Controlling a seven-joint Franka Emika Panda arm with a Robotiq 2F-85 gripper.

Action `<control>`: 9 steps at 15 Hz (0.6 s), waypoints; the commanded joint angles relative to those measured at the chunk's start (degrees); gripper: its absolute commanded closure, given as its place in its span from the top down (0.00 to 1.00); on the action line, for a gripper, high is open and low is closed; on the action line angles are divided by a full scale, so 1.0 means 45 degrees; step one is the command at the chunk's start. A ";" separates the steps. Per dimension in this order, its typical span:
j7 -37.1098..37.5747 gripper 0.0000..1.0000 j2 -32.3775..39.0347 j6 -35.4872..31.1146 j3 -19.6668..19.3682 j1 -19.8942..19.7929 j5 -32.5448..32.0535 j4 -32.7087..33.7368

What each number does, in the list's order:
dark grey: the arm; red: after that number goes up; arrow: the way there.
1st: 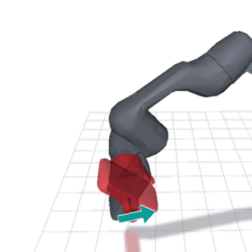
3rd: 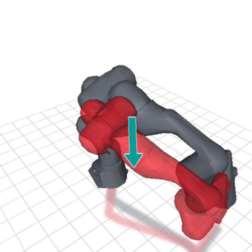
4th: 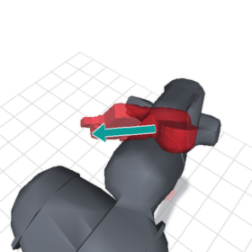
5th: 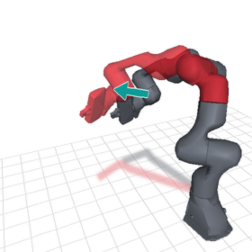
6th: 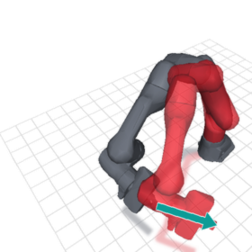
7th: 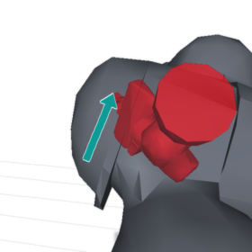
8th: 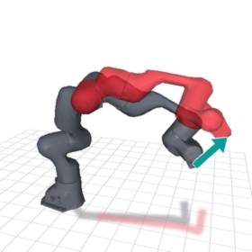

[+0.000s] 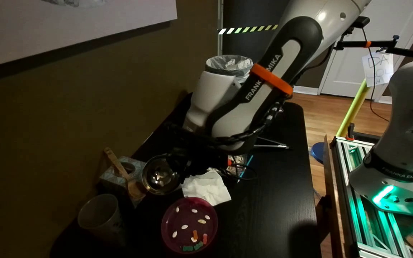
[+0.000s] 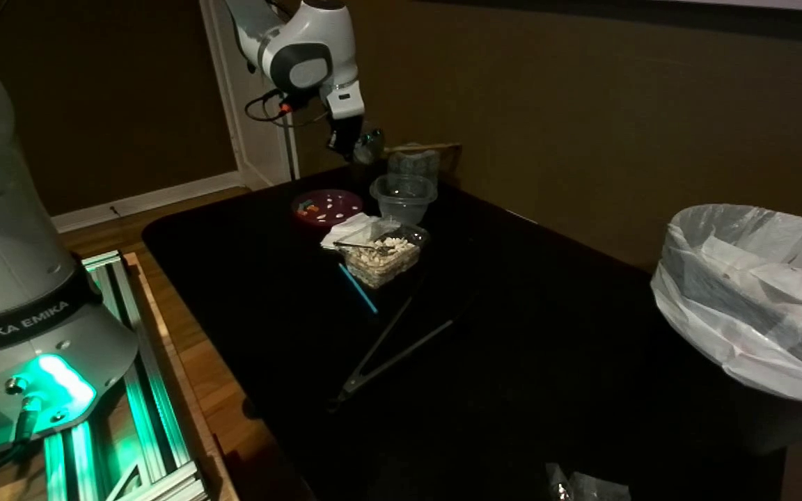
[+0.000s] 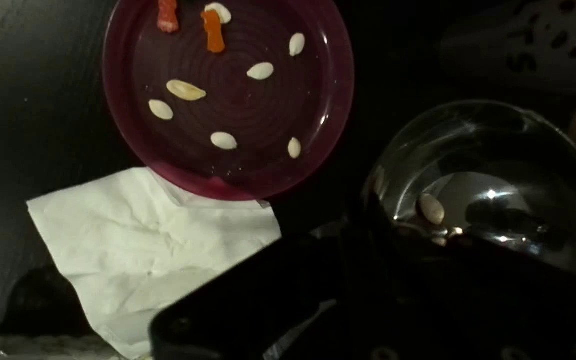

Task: Put the silver bowl in the clear bowl at the back.

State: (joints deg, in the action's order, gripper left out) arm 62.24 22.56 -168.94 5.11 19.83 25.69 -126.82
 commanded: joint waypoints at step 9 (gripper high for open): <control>0.0108 0.01 0.0762 0.5890 0.0147 -0.1672 -0.0272 0.2555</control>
State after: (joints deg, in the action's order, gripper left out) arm 63.02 23.68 -150.98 4.58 16.25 23.43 -121.33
